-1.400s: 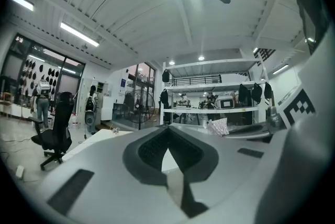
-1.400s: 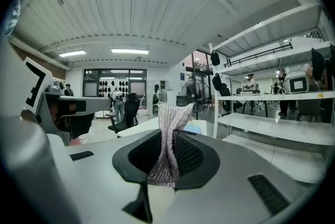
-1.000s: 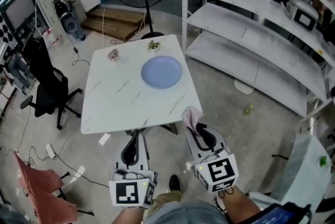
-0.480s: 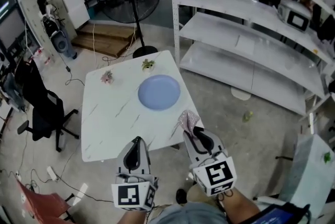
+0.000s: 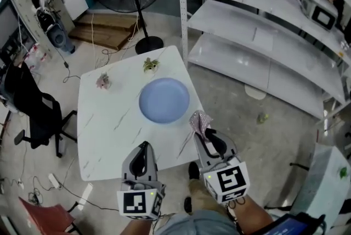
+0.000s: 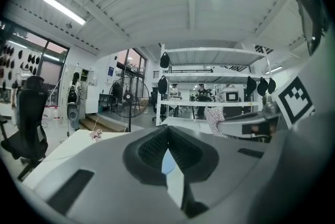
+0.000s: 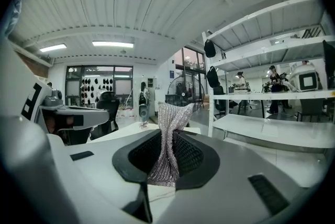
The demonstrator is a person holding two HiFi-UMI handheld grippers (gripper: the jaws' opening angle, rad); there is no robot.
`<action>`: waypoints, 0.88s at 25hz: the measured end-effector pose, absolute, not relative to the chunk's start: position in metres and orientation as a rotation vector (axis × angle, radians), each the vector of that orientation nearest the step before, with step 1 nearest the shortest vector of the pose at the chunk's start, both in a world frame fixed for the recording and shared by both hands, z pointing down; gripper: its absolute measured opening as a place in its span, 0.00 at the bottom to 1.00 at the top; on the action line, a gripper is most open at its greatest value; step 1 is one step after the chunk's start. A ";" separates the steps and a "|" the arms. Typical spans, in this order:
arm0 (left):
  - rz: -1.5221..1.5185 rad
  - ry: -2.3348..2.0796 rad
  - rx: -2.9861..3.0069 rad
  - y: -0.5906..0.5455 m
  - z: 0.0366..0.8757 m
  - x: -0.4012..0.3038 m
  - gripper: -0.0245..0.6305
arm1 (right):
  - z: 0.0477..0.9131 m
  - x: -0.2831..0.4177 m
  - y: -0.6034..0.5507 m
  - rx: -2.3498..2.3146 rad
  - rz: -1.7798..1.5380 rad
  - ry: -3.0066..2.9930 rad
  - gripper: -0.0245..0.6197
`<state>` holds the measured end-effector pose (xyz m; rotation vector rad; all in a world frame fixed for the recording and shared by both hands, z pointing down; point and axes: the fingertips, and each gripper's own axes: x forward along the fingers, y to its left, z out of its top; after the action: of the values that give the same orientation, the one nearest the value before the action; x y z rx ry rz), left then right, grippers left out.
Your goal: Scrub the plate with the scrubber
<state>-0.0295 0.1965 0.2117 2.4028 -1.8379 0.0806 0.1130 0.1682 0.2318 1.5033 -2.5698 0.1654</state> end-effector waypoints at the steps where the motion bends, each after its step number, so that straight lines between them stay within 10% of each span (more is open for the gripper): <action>1: 0.094 -1.839 2.399 0.185 0.214 -0.030 0.05 | 0.235 0.113 0.156 1.498 0.172 -2.566 0.17; 22: 0.166 -2.052 2.275 0.012 0.180 -0.056 0.05 | 0.198 0.080 -0.042 1.330 0.144 -2.720 0.17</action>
<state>-0.0558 0.0123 0.1801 2.2749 -2.0524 0.1660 0.0802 -0.0425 0.1978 1.3297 -2.7205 0.1438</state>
